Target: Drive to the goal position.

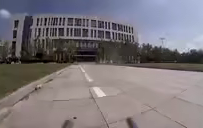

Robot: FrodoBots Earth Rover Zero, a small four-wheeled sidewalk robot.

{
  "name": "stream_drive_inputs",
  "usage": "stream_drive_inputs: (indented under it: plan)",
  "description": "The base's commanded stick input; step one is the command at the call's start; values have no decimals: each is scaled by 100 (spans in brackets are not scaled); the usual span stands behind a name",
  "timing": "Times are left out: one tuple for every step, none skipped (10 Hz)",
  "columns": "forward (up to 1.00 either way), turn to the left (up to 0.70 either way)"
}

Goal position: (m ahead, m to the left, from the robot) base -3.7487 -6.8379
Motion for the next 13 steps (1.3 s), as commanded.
stream_drive_inputs:
  plan:
    - [70,0]
    - [70,0]
    - [70,0]
    - [70,0]
    - [70,0]
    - [70,-2]
    - [70,-17]
    - [70,-34]
    - [70,-34]
    - [70,-34]
    - [70,-34]
    - [70,-34]
    - [70,-34]
